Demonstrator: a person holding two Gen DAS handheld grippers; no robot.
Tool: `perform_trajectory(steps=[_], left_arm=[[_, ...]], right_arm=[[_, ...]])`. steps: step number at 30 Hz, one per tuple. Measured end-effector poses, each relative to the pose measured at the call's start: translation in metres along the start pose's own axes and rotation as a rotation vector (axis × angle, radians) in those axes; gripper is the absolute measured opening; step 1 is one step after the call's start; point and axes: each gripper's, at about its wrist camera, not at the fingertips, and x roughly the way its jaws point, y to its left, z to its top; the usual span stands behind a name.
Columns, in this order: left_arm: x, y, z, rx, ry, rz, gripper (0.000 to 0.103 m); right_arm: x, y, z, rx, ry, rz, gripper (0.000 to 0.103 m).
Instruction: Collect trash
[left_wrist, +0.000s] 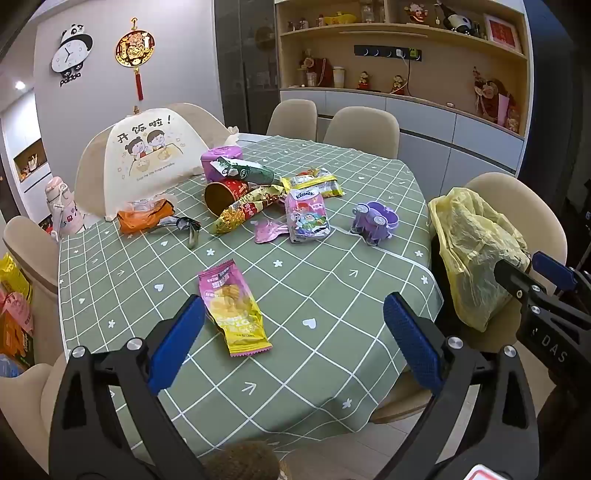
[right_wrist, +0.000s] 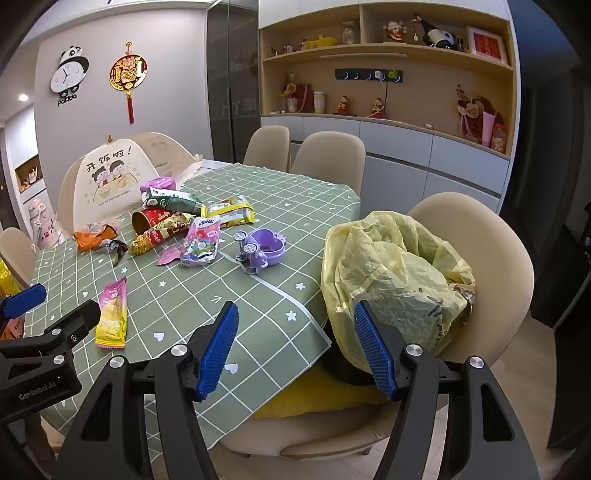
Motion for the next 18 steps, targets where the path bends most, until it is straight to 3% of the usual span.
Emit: perform_trajectory(steps=[18], left_arm=[[0.0006, 0.0074, -0.0005, -0.01, 0.002, -0.001, 0.093]], right_arm=[[0.0014, 0.0022, -0.0006, -0.002, 0.008, 0.001, 0.062]])
